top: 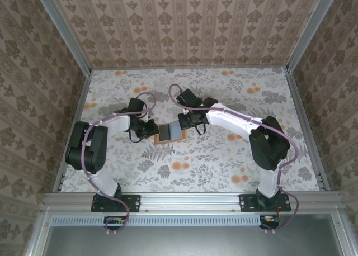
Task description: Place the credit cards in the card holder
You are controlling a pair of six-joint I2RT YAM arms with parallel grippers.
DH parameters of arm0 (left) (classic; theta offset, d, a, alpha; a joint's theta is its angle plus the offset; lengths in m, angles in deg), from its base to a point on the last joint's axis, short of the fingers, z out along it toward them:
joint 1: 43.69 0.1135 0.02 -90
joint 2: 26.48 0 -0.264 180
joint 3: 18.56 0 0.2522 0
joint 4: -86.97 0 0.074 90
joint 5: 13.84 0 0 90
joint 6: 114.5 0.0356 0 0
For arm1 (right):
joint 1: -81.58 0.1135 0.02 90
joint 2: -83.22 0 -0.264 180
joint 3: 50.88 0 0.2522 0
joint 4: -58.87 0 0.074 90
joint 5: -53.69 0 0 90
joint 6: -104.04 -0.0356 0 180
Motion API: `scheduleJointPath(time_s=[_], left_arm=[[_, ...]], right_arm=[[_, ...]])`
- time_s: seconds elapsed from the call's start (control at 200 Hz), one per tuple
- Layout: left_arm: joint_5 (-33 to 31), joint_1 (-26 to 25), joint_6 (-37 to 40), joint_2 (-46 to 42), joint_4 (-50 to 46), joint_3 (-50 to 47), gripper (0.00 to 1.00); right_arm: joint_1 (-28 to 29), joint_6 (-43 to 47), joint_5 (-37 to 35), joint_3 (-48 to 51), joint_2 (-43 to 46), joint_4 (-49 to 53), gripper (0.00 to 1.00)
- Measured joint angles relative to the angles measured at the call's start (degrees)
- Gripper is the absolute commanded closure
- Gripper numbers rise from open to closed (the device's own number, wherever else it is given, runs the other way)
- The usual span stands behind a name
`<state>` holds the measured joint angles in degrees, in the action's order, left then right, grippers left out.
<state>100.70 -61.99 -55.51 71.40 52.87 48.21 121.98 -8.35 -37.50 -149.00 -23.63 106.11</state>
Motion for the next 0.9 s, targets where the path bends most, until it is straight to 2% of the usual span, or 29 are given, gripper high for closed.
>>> scheduleJointPath(time_s=[0.175,0.43,0.595,0.745,0.9], left_arm=[[0.1,0.0,0.0,0.2,0.1,0.1,0.85],[0.1,-0.5,0.0,0.6,0.3,0.5,0.85],[0.1,-1.4,-0.2,0.9,0.8,0.8,0.85],[-0.1,-1.9,-0.4,0.9,1.0,0.8,0.84],[-0.4,-1.9,-0.5,0.3,0.4,0.8,0.8]], right_arm=[[0.0,-1.0,3.6,0.0,3.3,-2.0,0.99],[0.0,-2.3,7.3,0.0,3.4,-3.7,0.99],[-0.2,-6.4,14.9,0.9,3.3,-9.5,0.98],[-0.2,-10.6,21.1,1.0,0.9,-15.0,0.98],[-0.3,-12.2,23.9,0.9,-3.3,-17.6,0.98]])
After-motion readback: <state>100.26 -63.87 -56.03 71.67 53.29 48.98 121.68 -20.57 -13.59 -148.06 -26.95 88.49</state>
